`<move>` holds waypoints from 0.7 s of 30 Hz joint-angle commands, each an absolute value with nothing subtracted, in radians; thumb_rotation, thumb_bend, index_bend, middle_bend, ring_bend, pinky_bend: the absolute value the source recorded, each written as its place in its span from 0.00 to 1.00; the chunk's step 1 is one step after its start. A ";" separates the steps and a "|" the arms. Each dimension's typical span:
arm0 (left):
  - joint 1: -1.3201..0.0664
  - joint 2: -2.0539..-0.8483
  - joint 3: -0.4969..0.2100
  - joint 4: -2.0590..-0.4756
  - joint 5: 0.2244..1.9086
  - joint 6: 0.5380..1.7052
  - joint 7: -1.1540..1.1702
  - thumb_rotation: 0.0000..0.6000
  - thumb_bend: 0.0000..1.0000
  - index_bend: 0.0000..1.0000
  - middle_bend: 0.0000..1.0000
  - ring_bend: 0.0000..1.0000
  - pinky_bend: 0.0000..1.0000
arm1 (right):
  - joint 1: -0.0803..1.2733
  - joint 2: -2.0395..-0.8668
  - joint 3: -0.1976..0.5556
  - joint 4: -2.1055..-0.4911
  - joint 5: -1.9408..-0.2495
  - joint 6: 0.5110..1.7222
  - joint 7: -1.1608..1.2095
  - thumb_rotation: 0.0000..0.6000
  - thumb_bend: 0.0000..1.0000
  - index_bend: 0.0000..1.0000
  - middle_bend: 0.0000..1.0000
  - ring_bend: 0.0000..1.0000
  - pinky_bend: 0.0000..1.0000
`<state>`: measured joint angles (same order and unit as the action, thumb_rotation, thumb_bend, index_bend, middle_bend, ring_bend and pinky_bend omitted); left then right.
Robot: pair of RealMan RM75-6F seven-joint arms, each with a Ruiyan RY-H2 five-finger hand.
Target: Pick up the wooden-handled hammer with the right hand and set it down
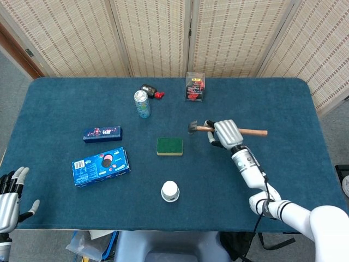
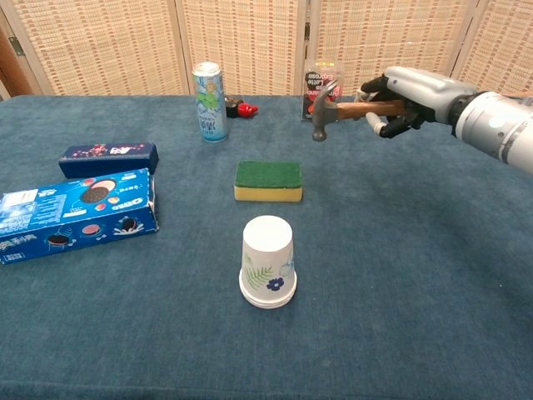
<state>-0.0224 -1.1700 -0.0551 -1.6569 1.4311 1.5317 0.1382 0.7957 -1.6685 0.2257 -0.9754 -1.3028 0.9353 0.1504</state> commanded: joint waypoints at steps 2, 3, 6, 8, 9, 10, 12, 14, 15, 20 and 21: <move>-0.023 -1.168 -0.055 -1.661 1.432 1.533 0.141 1.00 0.28 0.00 0.00 0.00 0.00 | 0.779 -1.666 0.225 -0.949 -1.287 0.926 0.166 1.00 0.66 0.72 0.81 0.68 0.75; -0.023 -1.168 -0.055 -1.663 1.433 1.533 0.142 1.00 0.28 0.00 0.00 0.00 0.00 | 0.776 -1.667 0.224 -0.948 -1.288 0.925 0.174 1.00 0.66 0.72 0.81 0.68 0.75; -0.025 -1.166 -0.055 -1.667 1.434 1.532 0.148 1.00 0.28 0.00 0.00 0.00 0.00 | 0.776 -1.671 0.218 -0.953 -1.304 0.926 0.196 1.00 0.66 0.72 0.81 0.68 0.75; -0.025 -1.166 -0.056 -1.669 1.434 1.532 0.150 1.00 0.28 0.00 0.00 0.00 0.00 | 0.782 -1.678 0.213 -0.959 -1.319 0.930 0.203 1.00 0.66 0.72 0.81 0.68 0.75; -0.024 -1.166 -0.055 -1.670 1.433 1.532 0.150 1.00 0.28 0.00 0.00 0.00 0.00 | 0.786 -1.684 0.211 -0.961 -1.326 0.928 0.206 1.00 0.66 0.72 0.81 0.68 0.75; -0.024 -1.166 -0.055 -1.669 1.433 1.533 0.151 1.00 0.28 0.00 0.00 0.00 0.00 | 0.791 -1.689 0.210 -0.962 -1.329 0.923 0.207 1.00 0.66 0.72 0.81 0.68 0.75; -0.022 -1.166 -0.055 -1.667 1.429 1.533 0.151 1.00 0.28 0.00 0.00 0.00 0.00 | 0.802 -1.701 0.210 -0.960 -1.332 0.911 0.206 1.00 0.66 0.72 0.81 0.68 0.75; -0.020 -1.166 -0.055 -1.664 1.425 1.533 0.149 1.00 0.28 0.00 0.00 0.00 0.00 | 0.815 -1.718 0.210 -0.952 -1.334 0.897 0.204 1.00 0.66 0.72 0.81 0.68 0.75; -0.018 -1.166 -0.054 -1.662 1.424 1.533 0.148 1.00 0.28 0.00 0.00 0.00 0.00 | 0.821 -1.726 0.210 -0.946 -1.334 0.890 0.203 1.00 0.66 0.72 0.81 0.68 0.75; -0.011 -1.164 -0.054 -1.653 1.416 1.537 0.135 1.00 0.28 0.00 0.00 0.00 0.00 | 0.849 -1.767 0.210 -0.904 -1.338 0.861 0.203 1.00 0.66 0.72 0.81 0.68 0.75; -0.011 -1.164 -0.054 -1.651 1.415 1.537 0.134 1.00 0.28 0.00 0.00 0.00 0.00 | 0.852 -1.774 0.210 -0.897 -1.338 0.856 0.204 1.00 0.66 0.72 0.81 0.68 0.75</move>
